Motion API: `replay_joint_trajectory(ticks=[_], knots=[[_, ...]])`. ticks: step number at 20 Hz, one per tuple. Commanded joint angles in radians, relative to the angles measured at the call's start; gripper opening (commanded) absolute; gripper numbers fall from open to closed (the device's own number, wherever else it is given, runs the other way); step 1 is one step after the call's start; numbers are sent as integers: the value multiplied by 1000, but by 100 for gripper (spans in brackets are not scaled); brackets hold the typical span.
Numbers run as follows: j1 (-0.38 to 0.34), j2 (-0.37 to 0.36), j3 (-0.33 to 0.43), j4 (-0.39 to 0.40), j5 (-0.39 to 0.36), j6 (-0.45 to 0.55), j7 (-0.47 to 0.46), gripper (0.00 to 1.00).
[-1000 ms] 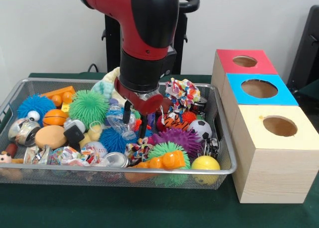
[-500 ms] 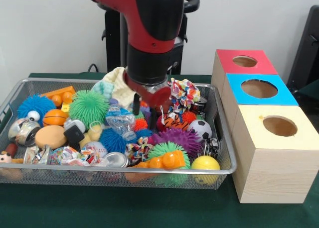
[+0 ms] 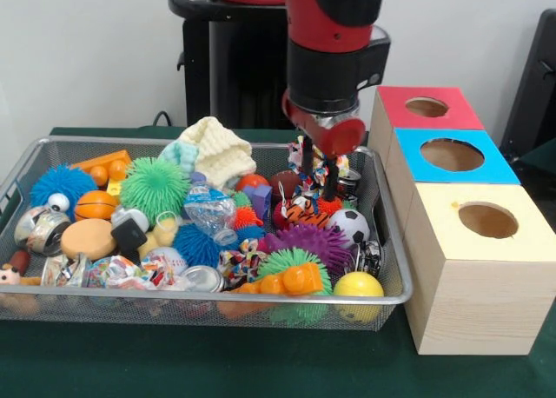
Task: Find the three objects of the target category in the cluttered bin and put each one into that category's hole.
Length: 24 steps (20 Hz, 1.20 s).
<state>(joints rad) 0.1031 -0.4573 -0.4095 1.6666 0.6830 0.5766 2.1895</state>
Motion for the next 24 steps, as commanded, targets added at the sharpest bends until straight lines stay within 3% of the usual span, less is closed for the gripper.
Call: replay_joint_trajectory(ticks=[1,3,5,10,14,21,23,24], knots=[[-90,29,21,-38,-83,-36,78,100],[-95,62,-23,-87,-142,-111,49,100],[-79,98,-84,-124,-168,-152,89,100],[-68,147,-201,-195,-191,-18,190,100],[-100,167,-221,-237,-170,63,237,100],[-48,224,-264,-190,-61,132,486,100],[-80,222,-226,-193,-63,140,438,100],[-125,207,-181,-205,-105,130,305,100]])
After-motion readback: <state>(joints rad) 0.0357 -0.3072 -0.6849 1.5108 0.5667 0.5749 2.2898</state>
